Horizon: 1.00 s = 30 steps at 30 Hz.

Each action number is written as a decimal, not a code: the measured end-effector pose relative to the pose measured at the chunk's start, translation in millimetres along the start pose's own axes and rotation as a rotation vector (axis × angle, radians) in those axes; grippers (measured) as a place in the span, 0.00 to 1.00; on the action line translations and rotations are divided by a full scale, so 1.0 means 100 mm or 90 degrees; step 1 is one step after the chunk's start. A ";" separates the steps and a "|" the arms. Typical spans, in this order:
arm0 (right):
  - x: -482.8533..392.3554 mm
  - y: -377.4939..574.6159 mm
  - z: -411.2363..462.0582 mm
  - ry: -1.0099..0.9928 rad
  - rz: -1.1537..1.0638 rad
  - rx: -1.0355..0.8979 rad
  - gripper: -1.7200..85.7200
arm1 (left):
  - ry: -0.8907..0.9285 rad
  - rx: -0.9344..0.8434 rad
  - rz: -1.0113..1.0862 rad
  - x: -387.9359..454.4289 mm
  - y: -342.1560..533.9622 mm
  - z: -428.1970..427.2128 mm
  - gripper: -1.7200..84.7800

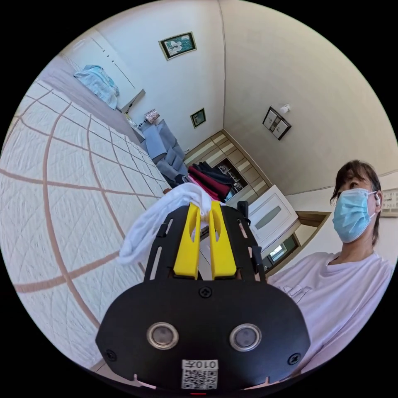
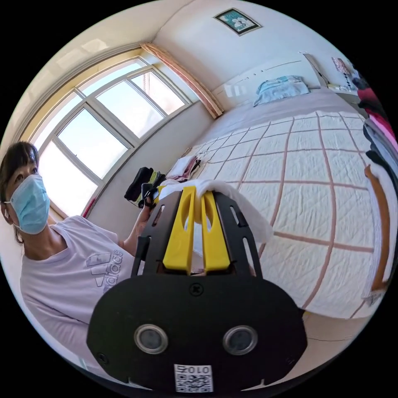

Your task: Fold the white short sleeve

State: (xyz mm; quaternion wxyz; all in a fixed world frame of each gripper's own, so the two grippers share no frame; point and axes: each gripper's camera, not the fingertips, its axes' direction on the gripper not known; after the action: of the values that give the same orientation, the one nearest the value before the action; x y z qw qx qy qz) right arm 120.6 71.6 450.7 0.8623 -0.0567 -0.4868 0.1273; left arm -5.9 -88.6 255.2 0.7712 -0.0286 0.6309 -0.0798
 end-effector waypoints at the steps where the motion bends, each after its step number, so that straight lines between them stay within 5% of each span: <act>1: 0.12 -0.23 0.03 0.015 0.002 -0.016 0.07 | -0.005 -0.004 -0.014 -0.17 -0.24 0.10 0.07; 6: 0.77 -1.45 0.06 0.046 -0.019 -0.030 0.07 | -0.009 0.029 0.008 -0.64 -1.60 0.59 0.07; 10: 0.99 -2.56 -0.09 0.150 -0.148 0.022 0.07 | -0.135 0.056 0.139 -0.55 -2.75 1.00 0.07; 13: 1.49 -3.10 0.10 0.165 -0.123 0.001 0.07 | -0.181 0.051 0.091 -1.10 -3.16 1.34 0.07; 16: 2.30 -3.34 0.62 0.154 -0.026 -0.059 0.07 | -0.261 -0.011 -0.034 -2.08 -3.22 1.74 0.07; 20: 3.26 -3.09 1.49 0.124 0.155 -0.206 0.07 | -0.224 -0.003 -0.282 -3.10 -2.64 1.92 0.07; 25: 3.23 -2.88 1.42 0.058 0.171 -0.143 0.07 | -0.204 0.020 -0.278 -2.97 -2.48 1.90 0.06; 30: 2.76 -3.09 1.36 0.243 0.119 -0.189 0.07 | -0.284 -0.015 -0.259 -2.48 -2.53 1.90 0.06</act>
State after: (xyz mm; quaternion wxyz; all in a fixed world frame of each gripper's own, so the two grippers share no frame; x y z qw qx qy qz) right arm 190.9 -153.2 817.6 0.9053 -0.2507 -0.3210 0.1206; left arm 110.1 -309.0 569.9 0.8586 -0.1800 0.4279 -0.2174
